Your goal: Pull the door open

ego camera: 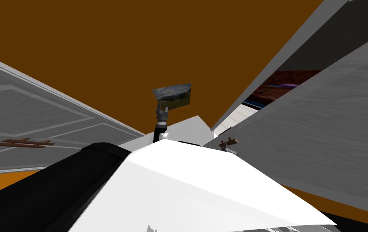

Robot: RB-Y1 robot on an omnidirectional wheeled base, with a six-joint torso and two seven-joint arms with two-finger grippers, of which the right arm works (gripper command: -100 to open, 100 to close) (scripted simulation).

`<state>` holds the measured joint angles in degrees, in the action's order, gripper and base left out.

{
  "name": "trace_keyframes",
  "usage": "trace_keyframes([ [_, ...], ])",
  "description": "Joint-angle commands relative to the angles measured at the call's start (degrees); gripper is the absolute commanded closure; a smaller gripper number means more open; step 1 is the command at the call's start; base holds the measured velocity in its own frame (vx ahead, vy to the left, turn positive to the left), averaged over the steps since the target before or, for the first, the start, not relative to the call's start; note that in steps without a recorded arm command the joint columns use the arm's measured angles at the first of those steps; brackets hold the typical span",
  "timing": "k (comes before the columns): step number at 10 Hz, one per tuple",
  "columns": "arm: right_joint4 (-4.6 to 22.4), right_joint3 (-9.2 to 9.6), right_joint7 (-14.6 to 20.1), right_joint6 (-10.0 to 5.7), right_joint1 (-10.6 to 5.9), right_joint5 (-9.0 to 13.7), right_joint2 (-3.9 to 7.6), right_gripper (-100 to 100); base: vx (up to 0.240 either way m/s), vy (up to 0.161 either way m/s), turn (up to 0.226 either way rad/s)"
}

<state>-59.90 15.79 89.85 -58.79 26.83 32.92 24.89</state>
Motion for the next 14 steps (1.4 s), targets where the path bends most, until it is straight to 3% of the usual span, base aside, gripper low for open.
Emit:
trace_keyframes([
  [1, 0.2, 1.04, 0.7, -0.88, 0.32, -0.7, 0.45, 100, -0.204, -0.037, 0.05],
  [2, -0.2, 0.64, 0.3, -0.32, 0.26, -0.5, 0.27, 100, -0.084, -0.012, 0.019],
  [9, 2.5, 3.61, 3.6, -3.66, -0.16, -2.3, 2.95, 100, -0.217, -0.029, 0.13],
  [14, 3.7, 4.66, 4.9, -4.81, -0.47, -3.0, 3.92, 100, -0.182, -0.007, 0.086],
])
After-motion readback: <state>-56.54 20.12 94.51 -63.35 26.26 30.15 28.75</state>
